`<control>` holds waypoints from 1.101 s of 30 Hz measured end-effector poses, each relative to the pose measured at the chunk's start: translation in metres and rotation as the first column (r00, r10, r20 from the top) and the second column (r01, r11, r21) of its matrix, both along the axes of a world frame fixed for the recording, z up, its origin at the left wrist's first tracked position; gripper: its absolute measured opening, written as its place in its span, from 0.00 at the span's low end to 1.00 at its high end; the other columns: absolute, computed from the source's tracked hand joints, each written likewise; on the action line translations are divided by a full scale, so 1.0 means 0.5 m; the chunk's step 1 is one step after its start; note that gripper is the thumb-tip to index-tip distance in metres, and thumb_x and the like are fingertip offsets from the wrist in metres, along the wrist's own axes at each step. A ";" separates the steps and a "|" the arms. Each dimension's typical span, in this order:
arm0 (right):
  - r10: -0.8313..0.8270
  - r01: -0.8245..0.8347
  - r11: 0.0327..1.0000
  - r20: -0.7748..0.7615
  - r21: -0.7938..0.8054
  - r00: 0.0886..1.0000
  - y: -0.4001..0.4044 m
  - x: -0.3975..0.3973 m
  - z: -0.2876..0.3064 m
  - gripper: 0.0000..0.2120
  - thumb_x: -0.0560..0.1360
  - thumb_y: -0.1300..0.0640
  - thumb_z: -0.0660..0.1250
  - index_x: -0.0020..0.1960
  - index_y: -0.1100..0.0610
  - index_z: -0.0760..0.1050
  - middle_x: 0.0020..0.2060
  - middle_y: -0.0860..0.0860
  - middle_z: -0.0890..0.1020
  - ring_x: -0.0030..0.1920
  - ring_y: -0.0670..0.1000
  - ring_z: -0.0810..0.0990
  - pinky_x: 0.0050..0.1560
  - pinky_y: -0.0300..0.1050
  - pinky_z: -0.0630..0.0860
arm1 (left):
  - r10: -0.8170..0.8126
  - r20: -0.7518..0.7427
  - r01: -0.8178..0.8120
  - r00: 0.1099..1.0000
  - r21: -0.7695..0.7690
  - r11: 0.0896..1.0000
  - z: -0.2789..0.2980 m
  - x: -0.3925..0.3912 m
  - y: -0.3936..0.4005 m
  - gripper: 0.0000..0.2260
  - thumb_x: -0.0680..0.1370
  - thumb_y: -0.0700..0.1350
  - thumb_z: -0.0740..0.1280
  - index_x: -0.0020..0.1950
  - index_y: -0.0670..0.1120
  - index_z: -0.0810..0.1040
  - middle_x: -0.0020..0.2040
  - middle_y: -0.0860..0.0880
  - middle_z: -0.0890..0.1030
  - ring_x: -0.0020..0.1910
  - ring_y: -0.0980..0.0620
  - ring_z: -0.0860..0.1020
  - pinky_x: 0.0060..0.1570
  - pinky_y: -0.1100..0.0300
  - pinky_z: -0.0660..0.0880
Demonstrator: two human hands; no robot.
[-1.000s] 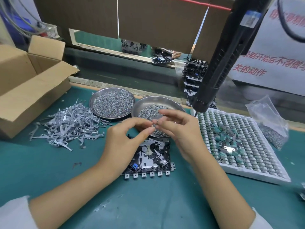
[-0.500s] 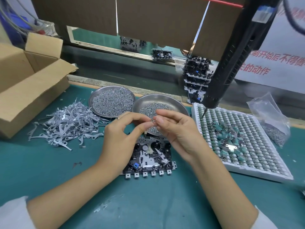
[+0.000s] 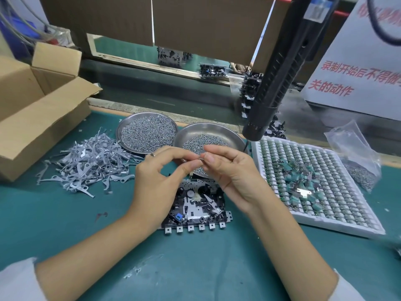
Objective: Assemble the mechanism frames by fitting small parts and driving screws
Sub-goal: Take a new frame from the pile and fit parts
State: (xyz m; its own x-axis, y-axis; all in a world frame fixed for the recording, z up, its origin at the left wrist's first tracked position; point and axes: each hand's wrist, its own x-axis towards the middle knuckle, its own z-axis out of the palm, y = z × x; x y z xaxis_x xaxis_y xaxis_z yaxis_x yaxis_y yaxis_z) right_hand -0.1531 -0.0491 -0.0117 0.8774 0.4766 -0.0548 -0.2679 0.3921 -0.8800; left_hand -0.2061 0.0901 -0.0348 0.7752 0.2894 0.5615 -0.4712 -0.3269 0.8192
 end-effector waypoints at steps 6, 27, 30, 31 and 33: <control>0.038 -0.037 0.999 -0.040 0.027 0.998 0.000 0.000 -0.002 0.08 0.62 0.67 0.71 0.38 0.59 0.85 0.35 0.55 0.85 0.36 0.48 0.84 0.37 0.35 0.79 | -0.008 0.022 0.008 1.000 0.013 1.000 -0.002 0.001 0.000 0.04 0.69 0.49 0.71 0.42 0.57 0.80 0.41 0.62 0.81 0.45 0.60 0.78 0.52 0.60 0.72; 0.181 -0.182 0.978 -0.024 -0.099 0.983 -0.018 0.005 0.008 0.13 0.68 0.62 0.69 0.53 0.64 0.80 0.48 0.59 0.81 0.44 0.50 0.81 0.41 0.35 0.79 | -0.252 -0.066 0.243 0.965 -0.129 0.962 0.006 0.003 0.003 0.10 0.70 0.47 0.72 0.49 0.58 0.84 0.44 0.55 0.84 0.45 0.56 0.81 0.47 0.67 0.76; 0.200 -0.160 0.934 0.099 -0.318 0.975 -0.041 0.004 0.038 0.10 0.71 0.59 0.69 0.51 0.62 0.80 0.38 0.55 0.82 0.38 0.50 0.81 0.40 0.36 0.78 | -0.214 -0.081 0.200 0.973 -0.151 0.968 0.007 0.005 0.003 0.08 0.69 0.50 0.71 0.47 0.57 0.84 0.43 0.55 0.85 0.43 0.58 0.81 0.44 0.70 0.75; 0.201 -0.127 0.905 0.145 -0.407 0.969 -0.056 0.004 0.049 0.09 0.72 0.59 0.69 0.50 0.61 0.81 0.36 0.53 0.82 0.37 0.50 0.81 0.40 0.37 0.78 | -0.199 -0.085 0.182 0.976 -0.173 0.968 0.006 0.005 0.003 0.07 0.69 0.50 0.71 0.47 0.57 0.84 0.43 0.55 0.84 0.42 0.59 0.81 0.43 0.70 0.74; 0.180 -0.002 0.815 0.251 -0.580 0.951 -0.096 0.004 0.071 0.04 0.73 0.62 0.70 0.47 0.60 0.81 0.33 0.52 0.82 0.35 0.49 0.82 0.37 0.37 0.78 | -0.172 -0.091 0.150 0.981 -0.205 0.967 0.005 0.005 0.003 0.07 0.70 0.48 0.71 0.46 0.56 0.84 0.42 0.56 0.84 0.41 0.61 0.81 0.43 0.72 0.74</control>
